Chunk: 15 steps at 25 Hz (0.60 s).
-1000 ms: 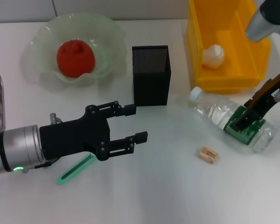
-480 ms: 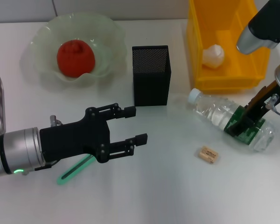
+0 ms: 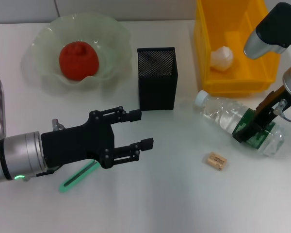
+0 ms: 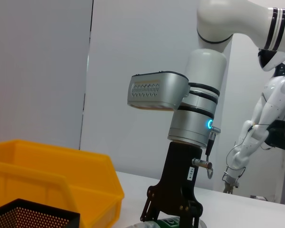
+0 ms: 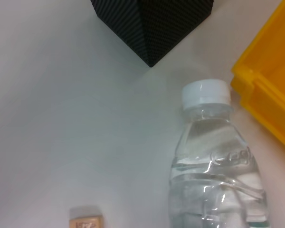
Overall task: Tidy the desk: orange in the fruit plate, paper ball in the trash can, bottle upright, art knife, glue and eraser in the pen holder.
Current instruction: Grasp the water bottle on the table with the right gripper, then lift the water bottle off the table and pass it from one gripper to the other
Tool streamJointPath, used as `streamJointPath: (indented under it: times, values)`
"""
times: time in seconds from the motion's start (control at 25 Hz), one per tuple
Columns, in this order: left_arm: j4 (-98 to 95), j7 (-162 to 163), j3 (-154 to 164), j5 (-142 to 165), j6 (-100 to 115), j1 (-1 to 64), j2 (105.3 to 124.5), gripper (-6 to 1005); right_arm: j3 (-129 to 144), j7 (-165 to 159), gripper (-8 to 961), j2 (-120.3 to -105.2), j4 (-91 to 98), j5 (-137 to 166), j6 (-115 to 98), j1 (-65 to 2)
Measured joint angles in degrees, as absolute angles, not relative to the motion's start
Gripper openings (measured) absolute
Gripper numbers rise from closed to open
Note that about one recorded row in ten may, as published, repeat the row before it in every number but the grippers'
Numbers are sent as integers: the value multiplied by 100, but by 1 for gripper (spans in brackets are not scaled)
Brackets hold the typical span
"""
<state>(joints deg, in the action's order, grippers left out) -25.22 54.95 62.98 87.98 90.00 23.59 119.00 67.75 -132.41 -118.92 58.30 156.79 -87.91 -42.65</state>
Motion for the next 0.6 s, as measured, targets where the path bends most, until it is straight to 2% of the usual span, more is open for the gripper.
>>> streamJointPath:
  times: [0.32, 0.6]
  values:
    - [-2523, 5484, 6277, 8798, 9000, 2364, 11900, 585, 6724, -13194, 768, -11894, 5910, 15667, -8787, -4175]
    - [-2523, 5484, 6275, 8798, 9000, 2373, 11900, 582, 6763, -13019, 763, -11926, 6689, 15163, -8808, -3555]
